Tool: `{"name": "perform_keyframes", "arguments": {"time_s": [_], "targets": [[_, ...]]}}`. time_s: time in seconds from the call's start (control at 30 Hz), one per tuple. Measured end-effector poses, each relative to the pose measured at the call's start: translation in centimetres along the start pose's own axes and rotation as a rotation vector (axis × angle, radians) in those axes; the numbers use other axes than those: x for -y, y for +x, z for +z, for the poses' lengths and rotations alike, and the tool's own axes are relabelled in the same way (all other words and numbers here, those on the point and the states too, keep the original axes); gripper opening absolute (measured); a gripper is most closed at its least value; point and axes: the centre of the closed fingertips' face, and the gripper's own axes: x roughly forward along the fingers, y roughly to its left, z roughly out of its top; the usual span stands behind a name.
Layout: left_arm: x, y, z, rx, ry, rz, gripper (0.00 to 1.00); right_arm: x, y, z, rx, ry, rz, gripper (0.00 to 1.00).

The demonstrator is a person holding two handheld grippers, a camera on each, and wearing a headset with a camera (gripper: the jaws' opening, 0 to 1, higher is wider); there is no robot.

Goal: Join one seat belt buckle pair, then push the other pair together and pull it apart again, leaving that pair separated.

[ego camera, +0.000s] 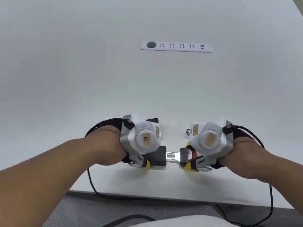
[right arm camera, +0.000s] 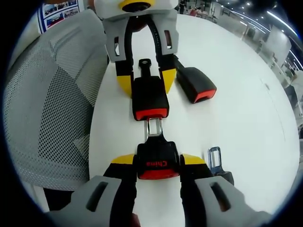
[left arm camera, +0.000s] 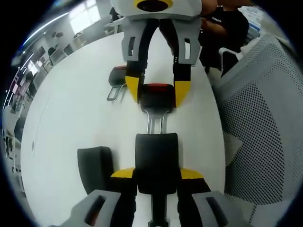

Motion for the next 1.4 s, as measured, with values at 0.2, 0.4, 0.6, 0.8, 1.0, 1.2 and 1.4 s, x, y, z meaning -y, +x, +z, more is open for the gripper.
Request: {"name": "perform_keyframes", "arguments": {"time_s": [0.2,0.4,0.6,0.8,1.0,1.2,1.4], "targets": [[0.1,-0.1,0.0,-0.005,0.0,-0.004,0.33,0.0,0.0,0.1,0.002,-0.004,0.0,0.35],[0.1,-0.1,0.0,-0.004,-0.003,-0.003,0.33,0.0,0.0,0.1,0.001,-0.007,-0.002,0.35],[0.2,-0.1,0.2,-0.001,-0.003,-0.003,0.33,-0.3,0.5,1.2,0.022,-0.026,0.001,0.35],[0.1,0.0,0.0,-0.001,-0.003,-0.002,0.33,-0.3,0.7,1.2,0.019,-0.036,0.015,0.34],[0.1,-0.1,0.0,0.0,0.01,-0.01,0.33,-0.4,0.9,1.5,0.017,-0.053,0.024,0.34],[0.2,0.0,0.1,0.008,0.009,-0.015,0.32,-0.6,1.6,3.2,0.034,-0.037,0.034,0.33],[0.5,0.0,0.1,-0.004,0.009,-0.022,0.32,-0.9,1.2,3.0,0.036,-0.037,0.028,0.33]]}}
